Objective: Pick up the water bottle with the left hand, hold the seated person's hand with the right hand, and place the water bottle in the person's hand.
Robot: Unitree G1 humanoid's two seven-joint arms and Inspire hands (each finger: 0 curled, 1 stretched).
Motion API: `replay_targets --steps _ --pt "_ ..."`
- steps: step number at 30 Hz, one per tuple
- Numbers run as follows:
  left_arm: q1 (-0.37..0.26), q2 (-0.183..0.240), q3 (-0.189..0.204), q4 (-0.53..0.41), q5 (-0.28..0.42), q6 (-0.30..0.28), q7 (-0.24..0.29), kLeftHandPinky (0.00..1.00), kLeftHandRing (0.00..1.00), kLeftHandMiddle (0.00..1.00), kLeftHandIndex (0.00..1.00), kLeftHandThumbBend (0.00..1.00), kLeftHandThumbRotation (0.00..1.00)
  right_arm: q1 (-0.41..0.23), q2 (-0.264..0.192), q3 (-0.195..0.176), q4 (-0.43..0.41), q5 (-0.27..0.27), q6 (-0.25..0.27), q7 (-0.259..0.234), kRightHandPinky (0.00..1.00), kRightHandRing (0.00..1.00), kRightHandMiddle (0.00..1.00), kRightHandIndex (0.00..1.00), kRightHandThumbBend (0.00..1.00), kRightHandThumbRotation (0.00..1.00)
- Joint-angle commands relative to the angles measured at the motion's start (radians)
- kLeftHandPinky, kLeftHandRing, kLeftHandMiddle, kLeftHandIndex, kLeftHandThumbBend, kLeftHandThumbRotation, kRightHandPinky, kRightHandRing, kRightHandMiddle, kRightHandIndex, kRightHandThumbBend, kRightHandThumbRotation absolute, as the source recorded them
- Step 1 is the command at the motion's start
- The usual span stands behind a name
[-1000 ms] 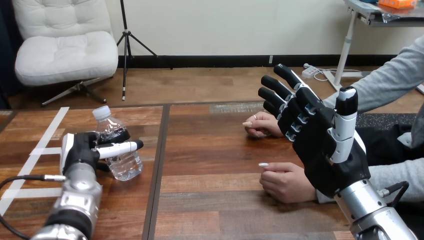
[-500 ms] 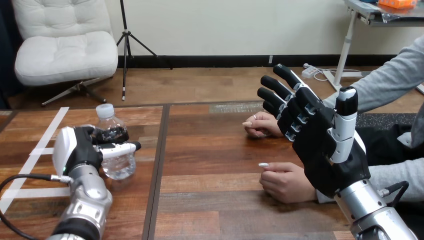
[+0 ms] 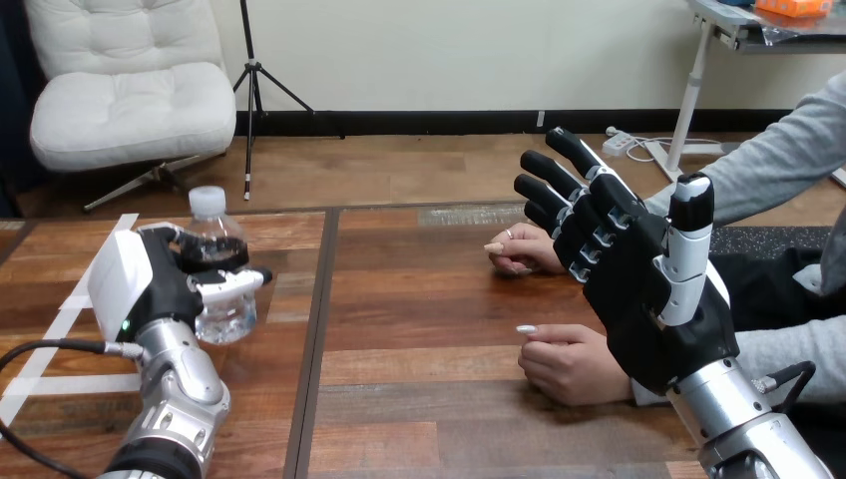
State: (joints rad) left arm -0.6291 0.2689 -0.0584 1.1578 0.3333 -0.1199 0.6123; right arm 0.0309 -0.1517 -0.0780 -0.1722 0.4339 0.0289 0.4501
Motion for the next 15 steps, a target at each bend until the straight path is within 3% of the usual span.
replay_targets --steps 1,7,15 --pt "-0.045 0.015 -0.019 -0.072 0.027 -0.060 0.039 0.15 0.20 0.28 0.44 0.80 0.00 -0.031 0.017 -0.007 -0.016 0.013 -0.027 0.000 0.99 0.93 0.92 0.95 0.97 1.00" --pt "-0.040 0.019 -0.019 -0.072 0.023 -0.086 0.041 0.14 0.19 0.27 0.43 0.80 0.00 -0.032 0.018 -0.006 -0.014 0.012 -0.029 0.000 1.00 0.94 0.92 0.95 0.97 1.00" --pt "-0.038 0.011 0.010 -0.068 -0.021 -0.112 0.008 0.12 0.17 0.24 0.42 0.82 0.00 -0.031 0.017 -0.008 -0.013 0.013 -0.026 0.001 1.00 0.94 0.93 0.95 0.97 1.00"
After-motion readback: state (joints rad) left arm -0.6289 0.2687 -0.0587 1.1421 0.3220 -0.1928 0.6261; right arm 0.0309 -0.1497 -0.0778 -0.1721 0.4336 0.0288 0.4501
